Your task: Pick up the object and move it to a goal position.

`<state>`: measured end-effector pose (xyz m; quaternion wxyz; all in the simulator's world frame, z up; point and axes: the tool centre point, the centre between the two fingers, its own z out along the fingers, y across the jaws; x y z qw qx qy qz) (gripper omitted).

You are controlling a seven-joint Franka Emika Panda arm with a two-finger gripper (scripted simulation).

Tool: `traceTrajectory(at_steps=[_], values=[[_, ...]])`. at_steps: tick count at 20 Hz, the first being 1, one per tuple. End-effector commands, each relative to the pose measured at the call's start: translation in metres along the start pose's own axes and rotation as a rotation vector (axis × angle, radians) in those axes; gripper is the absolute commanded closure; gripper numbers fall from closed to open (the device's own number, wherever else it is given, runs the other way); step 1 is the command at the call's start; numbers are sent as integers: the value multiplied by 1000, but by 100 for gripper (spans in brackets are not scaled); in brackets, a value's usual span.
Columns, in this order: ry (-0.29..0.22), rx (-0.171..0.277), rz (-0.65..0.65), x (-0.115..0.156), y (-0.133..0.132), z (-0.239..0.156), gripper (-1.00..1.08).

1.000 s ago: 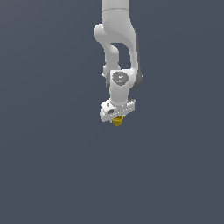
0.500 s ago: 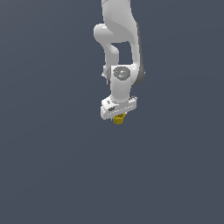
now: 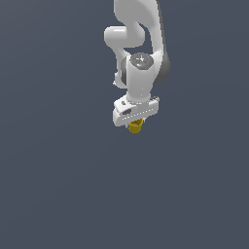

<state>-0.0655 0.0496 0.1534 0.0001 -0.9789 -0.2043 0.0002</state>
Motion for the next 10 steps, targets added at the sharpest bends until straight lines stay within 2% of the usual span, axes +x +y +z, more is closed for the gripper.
traceTrajectory(at_steps=[1, 10], values=[[1, 0, 0, 8, -1, -25, 108], [1, 0, 0, 36, -3, -113, 108]])
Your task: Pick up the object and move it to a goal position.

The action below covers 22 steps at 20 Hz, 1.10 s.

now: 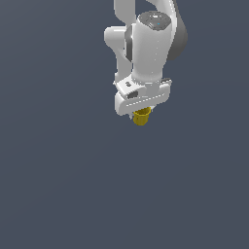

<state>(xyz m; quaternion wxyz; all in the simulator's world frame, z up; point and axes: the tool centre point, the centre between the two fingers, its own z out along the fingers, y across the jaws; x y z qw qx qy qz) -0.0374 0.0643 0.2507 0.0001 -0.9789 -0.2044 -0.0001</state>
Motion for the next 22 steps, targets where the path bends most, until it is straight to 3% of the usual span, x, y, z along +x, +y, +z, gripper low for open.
traceTrajectory(at_steps=[1, 11, 22], values=[[0, 0, 0, 8, -1, -25, 108], [0, 0, 0, 35, -1, -99, 108], [0, 0, 0, 47, -1, -127, 108]])
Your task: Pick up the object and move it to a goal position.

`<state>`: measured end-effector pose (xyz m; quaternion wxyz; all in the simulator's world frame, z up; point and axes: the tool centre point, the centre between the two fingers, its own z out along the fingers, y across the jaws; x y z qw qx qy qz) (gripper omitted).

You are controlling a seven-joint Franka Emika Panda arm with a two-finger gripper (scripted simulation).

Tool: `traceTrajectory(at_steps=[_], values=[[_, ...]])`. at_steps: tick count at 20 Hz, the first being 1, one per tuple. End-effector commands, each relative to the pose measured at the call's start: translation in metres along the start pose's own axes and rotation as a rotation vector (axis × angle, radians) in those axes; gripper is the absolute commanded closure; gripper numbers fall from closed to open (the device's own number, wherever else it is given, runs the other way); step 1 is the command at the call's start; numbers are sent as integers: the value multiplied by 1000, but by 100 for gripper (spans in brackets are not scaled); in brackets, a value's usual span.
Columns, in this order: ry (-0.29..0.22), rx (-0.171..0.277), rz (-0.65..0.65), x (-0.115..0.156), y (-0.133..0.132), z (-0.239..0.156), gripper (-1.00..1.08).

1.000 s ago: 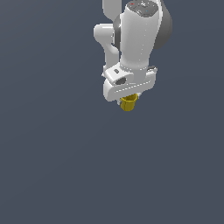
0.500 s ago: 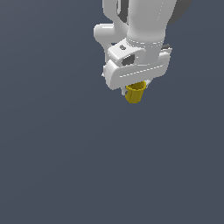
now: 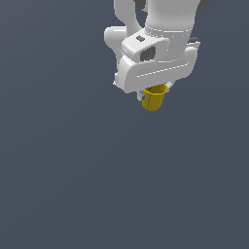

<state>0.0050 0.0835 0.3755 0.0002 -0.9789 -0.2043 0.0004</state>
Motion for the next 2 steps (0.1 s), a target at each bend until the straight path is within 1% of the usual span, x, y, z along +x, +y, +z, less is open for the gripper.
traceTrajectory(at_steps=[1, 2], values=[[1, 0, 0, 1, 0, -3, 108], [1, 0, 0, 1, 0, -3, 108]])
